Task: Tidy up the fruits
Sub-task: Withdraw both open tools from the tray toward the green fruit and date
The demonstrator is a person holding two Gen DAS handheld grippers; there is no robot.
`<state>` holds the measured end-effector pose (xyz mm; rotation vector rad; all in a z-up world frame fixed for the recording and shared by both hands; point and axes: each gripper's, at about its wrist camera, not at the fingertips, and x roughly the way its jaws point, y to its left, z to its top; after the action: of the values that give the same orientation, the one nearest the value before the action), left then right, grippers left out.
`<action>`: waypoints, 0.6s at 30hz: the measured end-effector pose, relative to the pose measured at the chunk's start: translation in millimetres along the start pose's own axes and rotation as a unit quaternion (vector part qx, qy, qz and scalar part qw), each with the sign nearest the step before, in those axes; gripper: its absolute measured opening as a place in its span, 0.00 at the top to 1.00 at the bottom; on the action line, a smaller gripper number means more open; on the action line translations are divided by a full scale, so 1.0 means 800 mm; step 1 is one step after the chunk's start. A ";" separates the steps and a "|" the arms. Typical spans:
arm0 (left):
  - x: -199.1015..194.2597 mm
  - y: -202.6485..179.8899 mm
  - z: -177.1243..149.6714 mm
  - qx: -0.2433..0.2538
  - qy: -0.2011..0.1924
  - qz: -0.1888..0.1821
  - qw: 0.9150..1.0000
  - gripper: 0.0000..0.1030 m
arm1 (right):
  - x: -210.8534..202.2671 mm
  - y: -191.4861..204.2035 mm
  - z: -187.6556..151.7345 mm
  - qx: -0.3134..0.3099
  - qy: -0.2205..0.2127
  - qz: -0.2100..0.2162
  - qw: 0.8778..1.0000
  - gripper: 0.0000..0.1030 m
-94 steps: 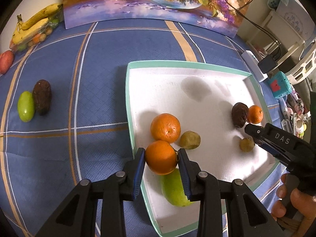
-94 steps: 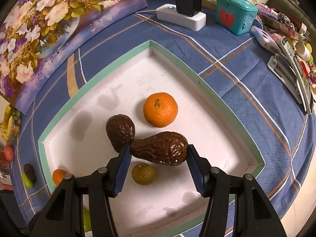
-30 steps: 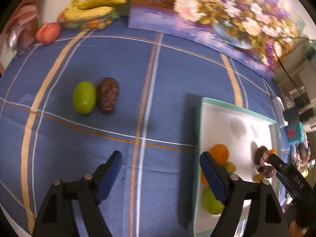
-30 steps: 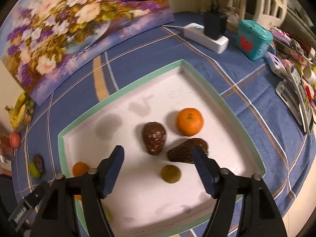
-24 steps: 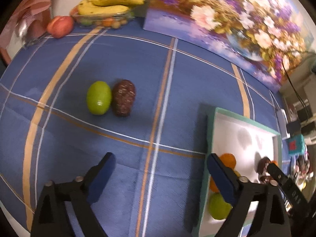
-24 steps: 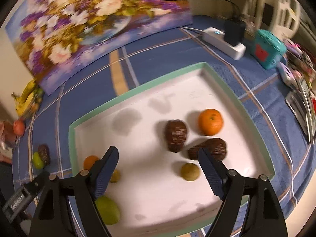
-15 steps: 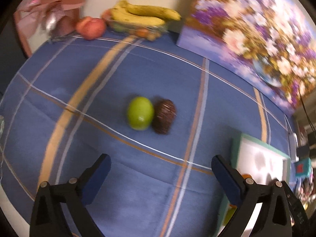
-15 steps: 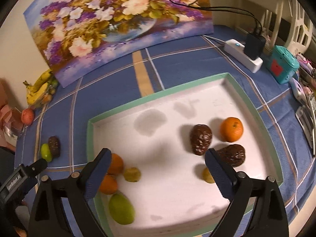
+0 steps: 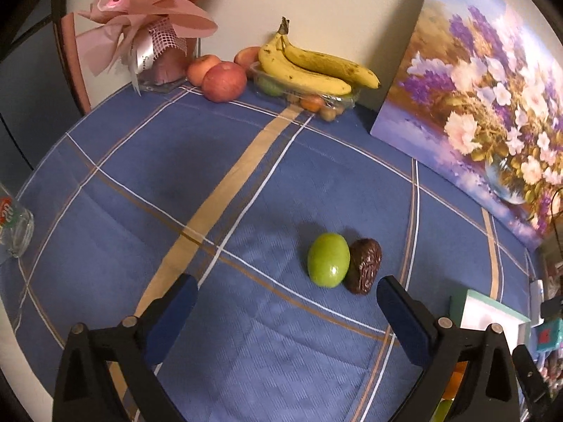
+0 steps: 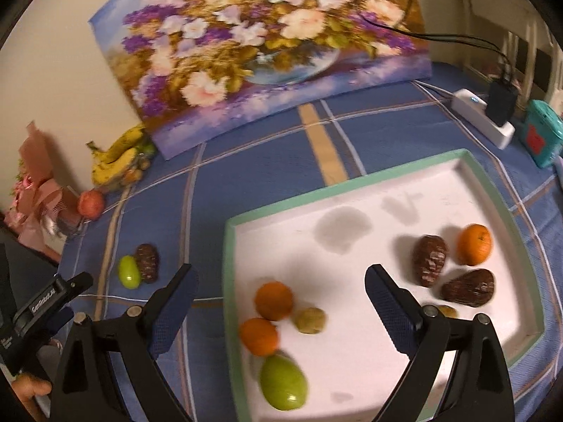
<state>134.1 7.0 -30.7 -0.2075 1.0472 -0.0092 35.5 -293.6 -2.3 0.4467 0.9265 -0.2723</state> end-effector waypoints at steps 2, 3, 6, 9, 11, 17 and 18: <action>0.004 0.003 0.003 -0.003 0.001 -0.004 1.000 0.00 | 0.004 0.013 0.000 -0.016 0.003 -0.002 1.000 0.07; 0.005 0.006 0.004 -0.006 0.002 -0.008 1.000 0.00 | 0.007 0.017 0.000 -0.020 0.005 0.000 1.000 0.07; 0.010 0.016 0.007 -0.018 0.002 -0.016 1.000 0.00 | 0.018 0.031 -0.001 -0.030 0.018 0.010 0.999 0.07; 0.010 0.025 0.011 -0.024 -0.019 -0.022 0.999 0.00 | 0.031 0.039 -0.004 -0.029 0.033 0.012 0.999 0.07; 0.011 0.030 0.014 -0.028 -0.027 -0.031 0.999 0.00 | 0.037 0.043 -0.005 -0.024 0.040 0.023 0.999 0.07; 0.025 0.047 0.022 -0.049 -0.010 -0.057 0.997 0.00 | 0.049 0.074 -0.004 -0.046 0.036 0.030 0.998 0.07; 0.027 0.049 0.024 -0.051 -0.008 -0.052 0.997 0.00 | 0.051 0.079 -0.002 -0.045 0.038 0.034 0.998 0.07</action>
<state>157.7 46.6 -46.7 -0.3542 1.0213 -0.0475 83.7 -238.9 -20.7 0.4058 0.9912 -0.1516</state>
